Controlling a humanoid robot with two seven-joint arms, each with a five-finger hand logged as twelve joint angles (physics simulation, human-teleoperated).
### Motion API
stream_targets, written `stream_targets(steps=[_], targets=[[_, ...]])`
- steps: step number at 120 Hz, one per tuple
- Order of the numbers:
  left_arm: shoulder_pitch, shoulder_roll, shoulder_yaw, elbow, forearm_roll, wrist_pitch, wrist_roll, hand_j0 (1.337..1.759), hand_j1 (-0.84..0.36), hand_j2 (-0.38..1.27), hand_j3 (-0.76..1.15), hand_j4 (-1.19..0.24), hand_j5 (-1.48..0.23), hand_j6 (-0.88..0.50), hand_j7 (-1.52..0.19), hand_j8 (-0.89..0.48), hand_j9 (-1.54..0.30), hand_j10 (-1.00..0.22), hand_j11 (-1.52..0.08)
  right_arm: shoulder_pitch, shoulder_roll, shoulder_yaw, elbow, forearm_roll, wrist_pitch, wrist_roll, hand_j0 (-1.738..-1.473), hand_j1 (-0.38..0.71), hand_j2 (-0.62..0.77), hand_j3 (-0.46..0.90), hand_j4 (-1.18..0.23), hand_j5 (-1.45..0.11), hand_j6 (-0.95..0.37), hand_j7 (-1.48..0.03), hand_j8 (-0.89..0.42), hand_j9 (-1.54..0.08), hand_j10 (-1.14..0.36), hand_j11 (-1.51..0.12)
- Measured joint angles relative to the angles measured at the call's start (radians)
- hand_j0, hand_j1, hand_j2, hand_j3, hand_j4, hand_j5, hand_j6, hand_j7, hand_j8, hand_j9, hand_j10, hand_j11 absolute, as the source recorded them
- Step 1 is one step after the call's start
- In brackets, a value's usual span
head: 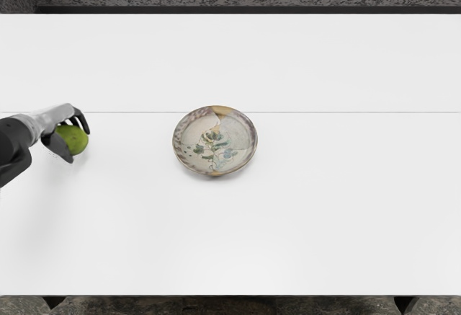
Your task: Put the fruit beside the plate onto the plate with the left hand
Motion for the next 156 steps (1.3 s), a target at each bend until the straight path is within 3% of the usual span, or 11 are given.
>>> stream_targets(steps=[8, 91, 156], targets=[[-0.034, -0.003, -0.003, 0.000, -0.012, -0.015, 0.000, 1.654, -0.30, 0.36, 0.00, -0.50, -0.88, -0.35, -0.87, -0.37, -0.86, -0.59, -0.86, 0.000, 0.000, 0.000, 0.000, 0.000, 0.000, 0.000, -1.658, -0.35, 0.00, 0.00, 0.00, 0.00, 0.00, 0.00, 0.00, 0.00, 0.00, 0.00], [-0.275, -0.106, -0.008, 0.003, -0.183, -0.131, 0.000, 1.653, -0.30, 0.32, 0.00, -0.49, -0.90, -0.35, -0.86, -0.37, -0.87, -0.59, -0.87, -0.001, 0.000, 0.002, 0.000, 0.000, -0.002, 0.001, -1.658, -0.35, 0.00, 0.00, 0.00, 0.00, 0.00, 0.00, 0.00, 0.00, 0.00, 0.00], [-0.299, -0.334, -0.037, 0.020, -0.246, -0.145, 0.000, 1.653, -0.33, 0.37, 0.00, -0.45, -0.94, -0.31, -0.89, -0.33, -0.89, -0.55, -0.90, -0.001, 0.000, 0.002, -0.001, 0.001, -0.002, 0.001, -1.658, -0.35, 0.00, 0.00, 0.00, 0.00, 0.00, 0.00, 0.00, 0.00, 0.00, 0.00]])
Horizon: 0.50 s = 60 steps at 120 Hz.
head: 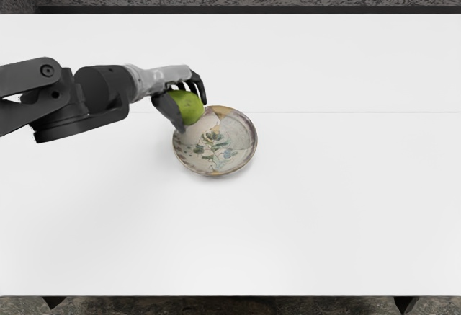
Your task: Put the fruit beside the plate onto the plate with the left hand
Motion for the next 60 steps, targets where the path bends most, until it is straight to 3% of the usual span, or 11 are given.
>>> stream_targets(steps=[24, 60], targets=[[0.000, -0.077, -0.010, 0.040, 0.001, 0.001, 0.000, 1.653, -0.31, 0.33, 0.00, -0.46, -0.93, -0.33, -0.89, -0.34, -0.89, -0.56, -0.90, 0.000, 0.000, 0.001, 0.000, 0.001, 0.000, 0.000, -1.658, -0.35, 0.00, 0.00, 0.00, 0.00, 0.00, 0.00, 0.00, 0.00, 0.00, 0.00], [0.005, -0.180, -0.007, 0.164, 0.001, 0.000, 0.000, 1.652, -0.32, 0.35, 0.00, -0.47, -0.93, -0.33, -0.89, -0.34, -0.90, -0.56, -0.91, 0.000, 0.000, 0.001, 0.000, 0.001, 0.000, 0.000, -1.658, -0.35, 0.00, 0.00, 0.00, 0.00, 0.00, 0.00, 0.00, 0.00, 0.00, 0.00]])
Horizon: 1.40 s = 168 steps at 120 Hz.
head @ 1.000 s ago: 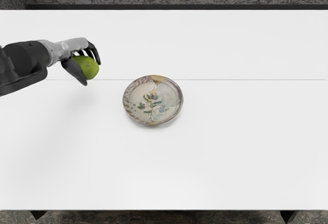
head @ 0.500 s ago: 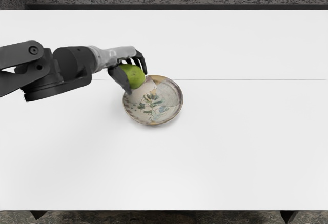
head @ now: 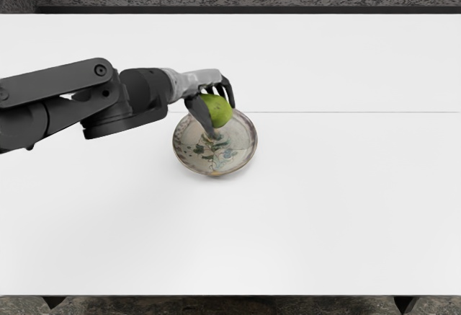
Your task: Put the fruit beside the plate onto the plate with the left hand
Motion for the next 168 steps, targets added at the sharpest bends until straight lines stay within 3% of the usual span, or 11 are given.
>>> stream_targets(steps=[17, 40, 67, 89, 100, 124, 147, 168], targets=[[0.006, -0.024, 0.007, 0.052, 0.002, -0.001, 0.000, 1.652, -0.33, 0.36, 0.00, -0.45, -0.93, -0.31, -0.89, -0.33, -0.90, -0.55, -0.91, 0.000, 0.000, 0.000, 0.000, 0.000, 0.000, 0.000, -1.658, -0.35, 0.00, 0.00, 0.00, 0.00, 0.00, 0.00, 0.00, 0.00, 0.00, 0.00], [0.007, -0.039, 0.010, 0.070, 0.005, 0.004, 0.000, 1.653, -0.31, 0.33, 0.00, -0.47, -0.88, -0.34, -0.84, -0.35, -0.85, -0.56, -0.86, 0.000, 0.000, 0.000, 0.000, 0.000, 0.000, 0.000, -1.658, -0.35, 0.00, 0.00, 0.00, 0.00, 0.00, 0.00, 0.00, 0.00, 0.00, 0.00], [0.020, -0.058, 0.000, 0.070, 0.002, 0.066, 0.000, 1.656, -0.02, 0.14, 0.00, -0.28, -0.45, -0.23, -0.44, -0.24, -0.44, -0.31, -0.44, 0.000, 0.000, 0.000, 0.000, -0.001, 0.000, 0.000, -1.658, -0.35, 0.00, 0.00, 0.00, 0.00, 0.00, 0.00, 0.00, 0.00, 0.00, 0.00], [0.018, -0.052, -0.003, 0.062, -0.002, 0.078, 0.000, 1.657, 0.09, 0.08, 0.00, -0.20, -0.30, -0.19, -0.30, -0.19, -0.30, -0.22, -0.30, 0.000, 0.000, 0.000, 0.000, -0.001, 0.000, 0.000, -1.658, -0.35, 0.00, 0.00, 0.00, 0.00, 0.00, 0.00, 0.00, 0.00, 0.00, 0.00], [0.011, -0.007, -0.013, 0.016, -0.040, 0.082, 0.000, 1.658, 0.12, 0.06, 0.00, -0.19, -0.26, -0.17, -0.26, -0.18, -0.26, -0.19, -0.26, 0.000, 0.000, -0.001, 0.000, -0.001, 0.000, 0.000, -1.658, -0.35, 0.00, 0.00, 0.00, 0.00, 0.00, 0.00, 0.00, 0.00, 0.00, 0.00], [-0.020, 0.110, -0.042, -0.143, -0.187, 0.080, 0.000, 1.658, 0.15, 0.04, 0.00, -0.16, -0.22, -0.16, -0.22, -0.16, -0.22, -0.16, -0.22, 0.001, 0.000, -0.002, 0.000, -0.001, 0.000, 0.000, -1.658, -0.35, 0.00, 0.00, 0.00, 0.00, 0.00, 0.00, 0.00, 0.00, 0.00, 0.00], [-0.016, 0.144, -0.113, -0.252, -0.439, 0.057, 0.000, 1.658, 0.23, 0.02, 0.00, -0.10, -0.14, -0.10, -0.14, -0.10, -0.14, -0.10, -0.14, 0.001, 0.000, -0.004, 0.000, -0.002, 0.000, 0.000, -1.658, -0.35, 0.00, 0.00, 0.00, 0.00, 0.00, 0.00, 0.00, 0.00, 0.00, 0.00], [0.111, 0.262, -0.261, -0.283, -0.829, -0.154, 0.000, 1.658, 0.28, 0.01, 0.00, -0.06, -0.08, -0.06, -0.08, -0.06, -0.08, -0.06, -0.08, 0.003, 0.000, -0.004, 0.000, -0.002, 0.000, 0.000, -1.658, -0.35, 0.00, 0.00, 0.00, 0.00, 0.00, 0.00, 0.00, 0.00, 0.00, 0.00]])
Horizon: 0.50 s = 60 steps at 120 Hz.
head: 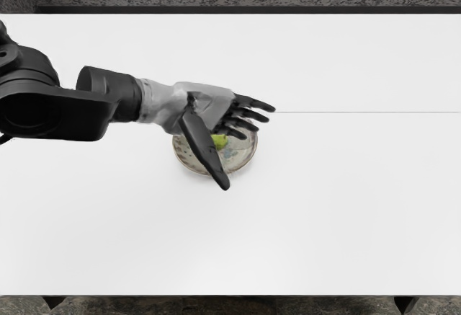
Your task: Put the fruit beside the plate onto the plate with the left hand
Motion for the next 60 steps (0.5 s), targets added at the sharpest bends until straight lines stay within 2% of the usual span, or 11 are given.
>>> stream_targets(steps=[11, 22, 34, 43, 60], targets=[[0.046, 0.108, -0.054, -0.002, -0.193, -0.160, 0.000, 1.658, 0.29, 0.01, 0.00, -0.05, -0.06, -0.05, -0.06, -0.05, -0.06, -0.05, -0.06, 0.003, 0.000, 0.000, 0.000, 0.000, 0.001, 0.000, -1.658, -0.35, 0.00, 0.00, 0.00, 0.00, 0.00, 0.00, 0.00, 0.00, 0.00, 0.00], [0.090, 0.189, -0.077, 0.003, -0.307, -0.294, 0.000, 1.658, 0.31, 0.01, 0.00, -0.03, -0.05, -0.03, -0.05, -0.03, -0.05, -0.03, -0.05, 0.005, 0.000, 0.000, 0.000, -0.001, 0.001, 0.000, -1.658, -0.35, 0.00, 0.00, 0.00, 0.00, 0.00, 0.00, 0.00, 0.00, 0.00, 0.00], [0.103, 0.223, -0.089, 0.015, -0.359, -0.357, 0.000, 1.658, 0.32, 0.01, 0.00, -0.03, -0.04, -0.03, -0.04, -0.03, -0.04, -0.03, -0.04, 0.006, 0.000, -0.001, 0.001, -0.001, 0.001, 0.000, -1.658, -0.35, 0.00, 0.00, 0.00, 0.00, 0.00, 0.00, 0.00, 0.00, 0.00, 0.00], [0.152, 0.244, -0.093, 0.028, -0.375, -0.377, 0.000, 1.658, 0.32, 0.01, 0.00, -0.02, -0.03, -0.02, -0.03, -0.02, -0.03, -0.02, -0.03, 0.006, 0.000, -0.001, 0.001, -0.001, 0.001, 0.000, -1.658, -0.35, 0.00, 0.00, 0.00, 0.00, 0.00, 0.00, 0.00, 0.00, 0.00, 0.00], [0.156, 0.287, -0.096, 0.056, -0.390, -0.391, 0.000, 1.658, 0.33, 0.00, 0.00, -0.02, -0.02, -0.02, -0.02, -0.02, -0.02, -0.02, -0.02, 0.006, 0.000, -0.001, 0.001, -0.002, 0.001, 0.000, -1.658, -0.35, 0.00, 0.00, 0.00, 0.00, 0.00, 0.00, 0.00, 0.00, 0.00, 0.00]])
